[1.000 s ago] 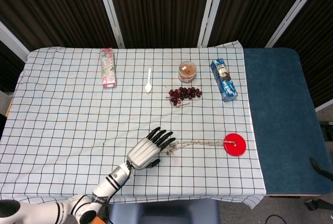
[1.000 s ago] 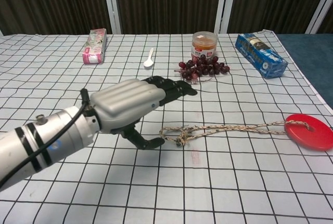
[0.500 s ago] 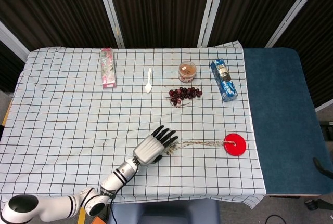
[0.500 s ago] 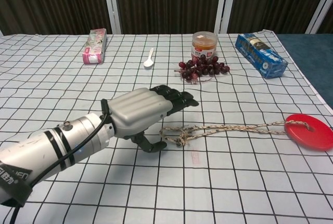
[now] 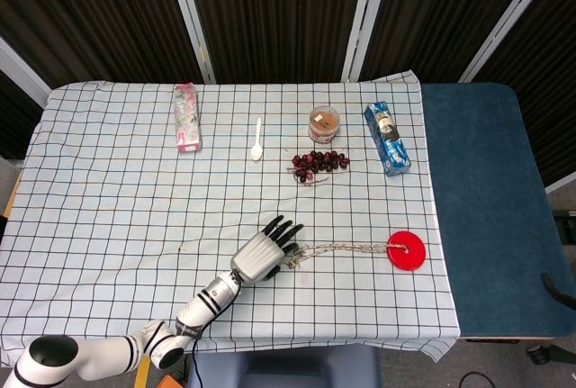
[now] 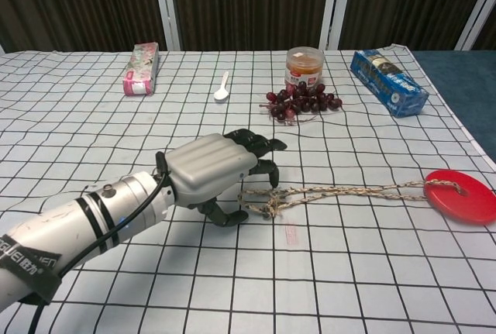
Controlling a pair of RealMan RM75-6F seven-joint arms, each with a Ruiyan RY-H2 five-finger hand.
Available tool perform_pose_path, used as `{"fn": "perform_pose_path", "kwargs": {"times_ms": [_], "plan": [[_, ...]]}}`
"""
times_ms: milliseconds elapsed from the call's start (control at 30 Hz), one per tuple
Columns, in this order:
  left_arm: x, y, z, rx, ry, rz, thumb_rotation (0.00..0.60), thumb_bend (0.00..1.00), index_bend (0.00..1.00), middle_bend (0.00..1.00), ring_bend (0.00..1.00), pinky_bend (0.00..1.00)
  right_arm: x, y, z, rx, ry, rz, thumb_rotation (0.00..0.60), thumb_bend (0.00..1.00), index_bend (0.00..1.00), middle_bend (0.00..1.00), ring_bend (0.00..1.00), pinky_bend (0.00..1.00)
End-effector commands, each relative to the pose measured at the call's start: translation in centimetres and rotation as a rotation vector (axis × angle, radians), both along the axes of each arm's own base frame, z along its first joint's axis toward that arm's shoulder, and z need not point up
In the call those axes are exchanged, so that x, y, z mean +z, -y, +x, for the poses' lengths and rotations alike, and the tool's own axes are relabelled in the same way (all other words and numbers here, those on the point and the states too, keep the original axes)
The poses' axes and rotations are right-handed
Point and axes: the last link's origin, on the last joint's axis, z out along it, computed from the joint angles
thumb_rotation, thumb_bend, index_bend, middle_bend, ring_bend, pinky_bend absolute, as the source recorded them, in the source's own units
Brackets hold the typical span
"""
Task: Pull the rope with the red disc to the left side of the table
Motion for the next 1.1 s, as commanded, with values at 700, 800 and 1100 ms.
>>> {"fn": "perform_pose_path", "kwargs": {"times_ms": [700, 800, 1100], "plan": [[3.1, -1.3, -2.7, 0.01, 0.02, 0.13, 0.6, 0.67, 0.81, 0.09, 0.0, 0.02, 0.0, 0.2, 0.0, -0.004, -0.005, 0.002, 0.6, 0.37, 0.0, 0.0, 0.0, 0.0], [6.2, -2.1, -4.9, 0.027, 0.0, 0.216, 0.6, 0.69, 0.82, 0.1, 0.0, 0.03, -0.2, 0.3, 0.0, -0.005, -0.005, 0.006, 0.6, 0.37, 0.0, 0.0, 0.0, 0.0], [18.9, -3.7, -14.5, 0.256, -0.083, 0.496, 0.6, 0.7, 0.84, 0.13, 0.0, 0.04, -1.2, 1.1, 0.5, 0.017, -0.005, 0.038, 0.6, 0.37, 0.0, 0.0, 0.0, 0.0]]}}
